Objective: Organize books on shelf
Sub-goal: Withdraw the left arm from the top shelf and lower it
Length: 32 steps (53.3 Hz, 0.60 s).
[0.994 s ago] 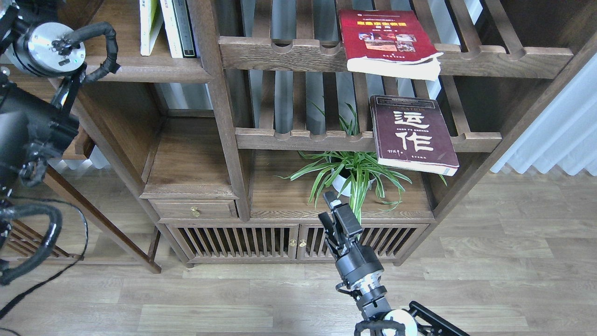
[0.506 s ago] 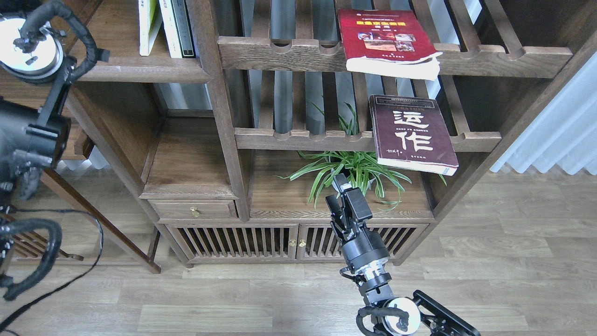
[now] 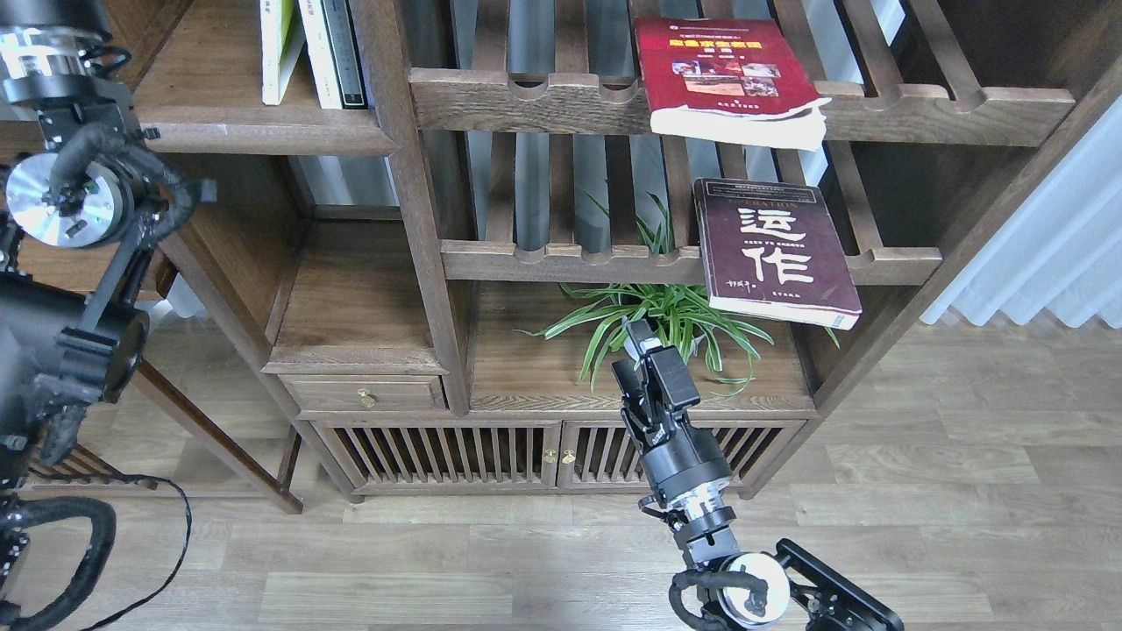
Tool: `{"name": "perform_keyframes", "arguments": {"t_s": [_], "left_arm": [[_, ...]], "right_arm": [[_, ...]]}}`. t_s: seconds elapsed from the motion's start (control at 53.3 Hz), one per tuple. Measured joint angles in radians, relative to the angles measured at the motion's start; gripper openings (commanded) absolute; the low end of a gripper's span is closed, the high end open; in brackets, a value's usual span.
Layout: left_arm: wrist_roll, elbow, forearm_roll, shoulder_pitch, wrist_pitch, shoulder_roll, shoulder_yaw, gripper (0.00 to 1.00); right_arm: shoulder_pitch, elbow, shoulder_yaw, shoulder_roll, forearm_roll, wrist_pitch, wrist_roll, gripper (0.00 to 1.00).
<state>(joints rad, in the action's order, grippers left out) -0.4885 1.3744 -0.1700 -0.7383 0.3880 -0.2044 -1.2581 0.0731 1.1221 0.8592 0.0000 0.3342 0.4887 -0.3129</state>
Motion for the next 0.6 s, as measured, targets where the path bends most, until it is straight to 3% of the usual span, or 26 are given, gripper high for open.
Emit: {"name": "perform_keyframes", "arguments": {"t_s": [0.244,0.413,0.6], "left_arm": [[0.000,0.007,0.016,0.035,0.019,0.000,0.044,1.00],[0.000,0.008,0.043,0.047,0.091,0.003,0.139,1.00],[0.000,0.008,0.047,0.077,0.101,0.003,0.237,1.00]], "right_arm": [[-0.001,0.004,0.047,0.000,0.035,0.000,0.000,0.98],[0.000,0.004,0.072,0.000,0.036,0.000,0.000,0.98],[-0.001,-0.034,0.078,-0.001,0.037,0.000,0.000,0.98]]}}
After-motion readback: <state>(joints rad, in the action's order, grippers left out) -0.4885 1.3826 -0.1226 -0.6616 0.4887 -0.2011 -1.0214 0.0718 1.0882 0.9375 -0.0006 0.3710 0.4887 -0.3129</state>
